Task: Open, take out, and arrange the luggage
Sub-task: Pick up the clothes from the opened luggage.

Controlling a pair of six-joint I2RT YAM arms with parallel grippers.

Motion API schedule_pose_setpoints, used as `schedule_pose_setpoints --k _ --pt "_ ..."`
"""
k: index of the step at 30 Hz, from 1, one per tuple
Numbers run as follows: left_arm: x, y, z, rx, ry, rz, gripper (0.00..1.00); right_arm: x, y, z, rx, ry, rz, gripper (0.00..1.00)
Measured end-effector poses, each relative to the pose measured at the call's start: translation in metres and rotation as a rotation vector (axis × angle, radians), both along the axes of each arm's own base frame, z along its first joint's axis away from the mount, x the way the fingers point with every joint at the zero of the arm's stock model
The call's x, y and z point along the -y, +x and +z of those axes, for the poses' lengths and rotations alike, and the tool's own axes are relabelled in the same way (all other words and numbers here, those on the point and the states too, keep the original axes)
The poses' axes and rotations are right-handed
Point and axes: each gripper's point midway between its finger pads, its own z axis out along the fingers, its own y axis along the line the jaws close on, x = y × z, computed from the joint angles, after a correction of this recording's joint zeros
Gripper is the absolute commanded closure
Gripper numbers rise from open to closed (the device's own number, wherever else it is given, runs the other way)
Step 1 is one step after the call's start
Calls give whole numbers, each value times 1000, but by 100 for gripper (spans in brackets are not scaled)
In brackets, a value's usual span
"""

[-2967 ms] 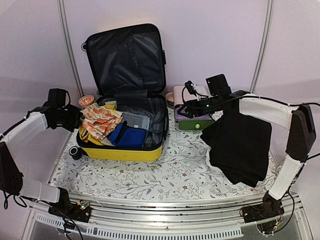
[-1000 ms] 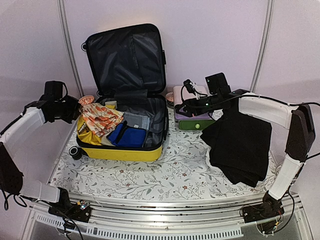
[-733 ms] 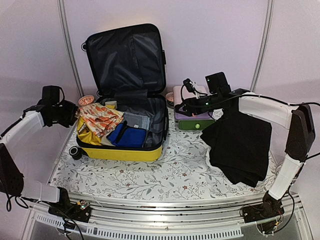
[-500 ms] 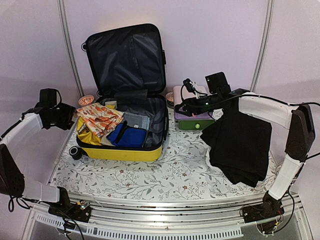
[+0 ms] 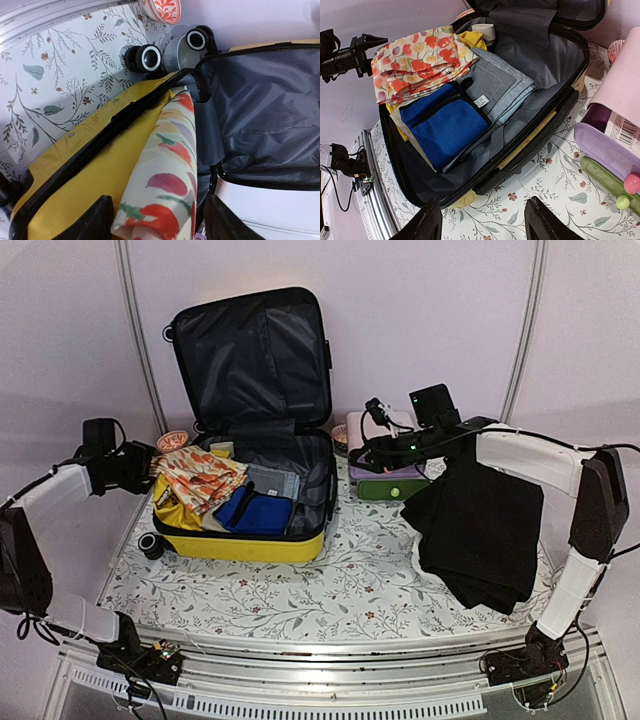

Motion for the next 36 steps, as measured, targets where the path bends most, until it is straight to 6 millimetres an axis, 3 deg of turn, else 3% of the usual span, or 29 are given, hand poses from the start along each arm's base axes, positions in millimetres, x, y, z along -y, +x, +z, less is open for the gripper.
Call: schedule_pose_setpoints --k 7,13,18,24,30,33,36 --pt "4 10 -4 12 -23 -16 98 0 -1 -1 -5 -3 0 41" --pt "3 24 21 61 65 -28 100 0 0 -2 -8 -5 1 41" --pt "15 35 45 114 100 -74 100 -3 -2 -2 -11 -5 6 41" --pt "68 38 80 200 102 -192 100 -14 -11 1 -31 24 33 40" --pt "115 22 114 296 87 -295 100 -27 -19 4 -52 69 59 38" --pt "154 15 144 374 86 -389 100 -27 -17 3 -55 82 51 35" --pt "195 3 180 485 109 -516 100 -25 -19 3 -64 109 53 23"
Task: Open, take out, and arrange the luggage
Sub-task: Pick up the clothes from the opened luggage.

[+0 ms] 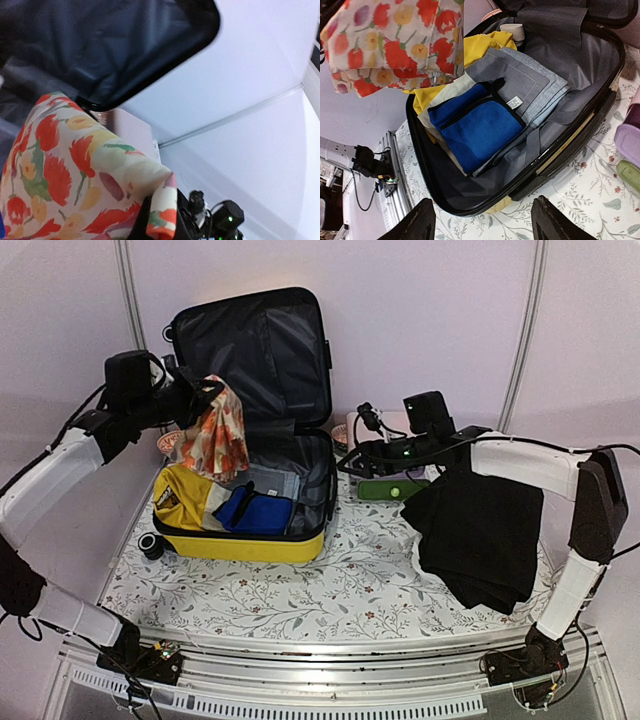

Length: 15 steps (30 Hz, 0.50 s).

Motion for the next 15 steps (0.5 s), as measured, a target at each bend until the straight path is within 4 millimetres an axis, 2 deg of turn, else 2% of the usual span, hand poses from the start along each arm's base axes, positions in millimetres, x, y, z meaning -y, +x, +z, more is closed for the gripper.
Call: schedule_pose_setpoints --k 3,6,9,12,15 --pt "35 -18 33 126 40 -145 100 9 -7 6 -20 63 17 1" --pt "56 -36 49 217 90 -275 100 29 -11 22 -13 143 14 1" --pt "73 -54 50 267 148 -416 100 41 -12 45 46 211 19 1" --pt "96 -70 49 297 231 -563 100 41 -28 63 118 284 65 1" --pt "127 -88 48 331 332 -695 100 34 -45 66 142 335 113 1"
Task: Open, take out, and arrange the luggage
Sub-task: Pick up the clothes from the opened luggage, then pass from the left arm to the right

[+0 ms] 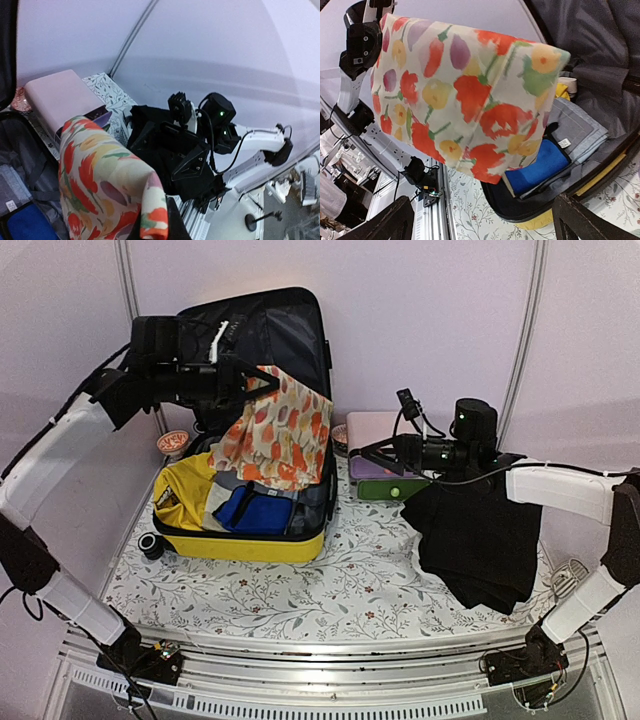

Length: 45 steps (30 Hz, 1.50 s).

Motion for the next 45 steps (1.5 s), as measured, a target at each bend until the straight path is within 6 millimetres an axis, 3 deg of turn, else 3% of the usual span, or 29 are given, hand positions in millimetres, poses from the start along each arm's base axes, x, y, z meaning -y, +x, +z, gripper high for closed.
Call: schedule_pose_setpoints --k 4,7,16,20,28,33,41,45 --pt "31 -29 -16 33 125 -118 100 -21 -23 4 31 43 74 1" --pt "43 -44 -26 48 200 -174 100 -32 -37 7 61 84 112 1" --pt "69 -94 -24 179 376 -291 100 -24 -45 -15 111 138 72 1" --pt "69 -105 -22 217 416 -299 100 -20 -42 -14 132 148 34 1" --pt "67 -109 -19 256 435 -297 100 -20 -45 -9 161 164 39 1" --pt "63 -118 -8 289 414 -315 100 -18 -57 -8 194 186 91 1" --pt "49 -136 15 345 364 -338 100 -4 -54 -5 237 190 92 1" --pt "45 -143 19 355 347 -354 100 -5 -64 -2 265 194 154 1"
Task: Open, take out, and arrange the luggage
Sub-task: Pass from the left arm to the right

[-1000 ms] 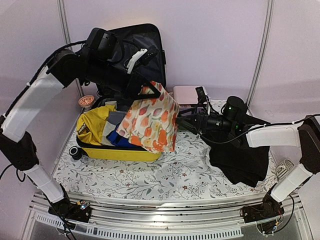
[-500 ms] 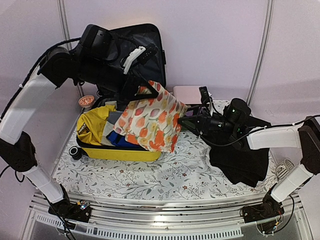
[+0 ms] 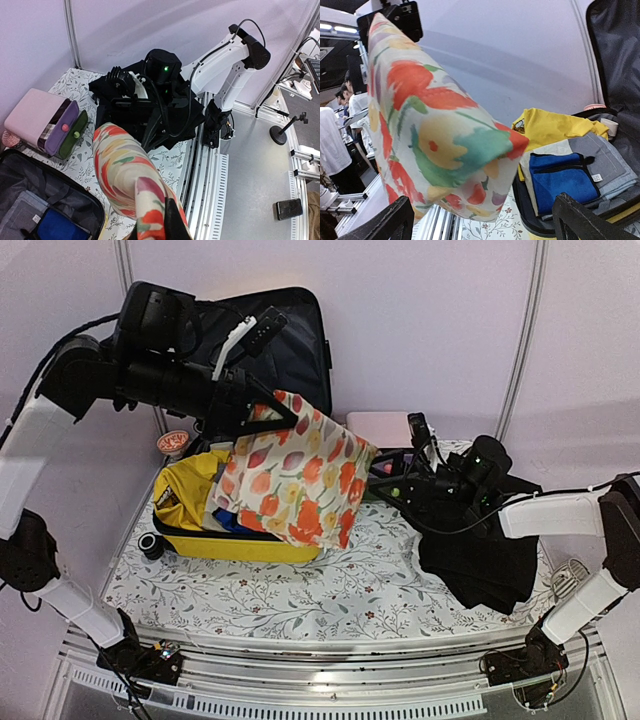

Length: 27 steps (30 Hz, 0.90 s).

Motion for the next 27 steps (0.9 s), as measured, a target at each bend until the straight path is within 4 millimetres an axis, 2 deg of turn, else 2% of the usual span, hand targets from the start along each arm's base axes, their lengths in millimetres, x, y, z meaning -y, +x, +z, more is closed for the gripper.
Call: schedule_pose_setpoints --k 5,10,11,12,15,21,22,27 --pt "-1 -6 -2 -2 -3 -31 100 -6 -15 21 72 36 122 1" --pt "-1 -10 -2 -3 -6 -50 100 -16 -23 31 107 49 213 1" --pt "-1 -11 -1 -4 -9 -55 100 -19 -25 33 114 53 229 3" --pt "-1 -12 -1 -4 -10 -60 100 -20 -26 33 118 56 241 7" --pt "-1 -15 1 -3 -16 -70 100 -24 -29 32 126 60 283 30" --pt "-8 -20 5 8 -28 -74 100 -24 -35 34 114 74 355 88" --pt "-9 -20 5 12 -28 -72 100 -23 -36 35 117 76 360 94" --pt "-15 -18 -1 29 -16 -43 100 -17 -44 39 100 72 365 98"
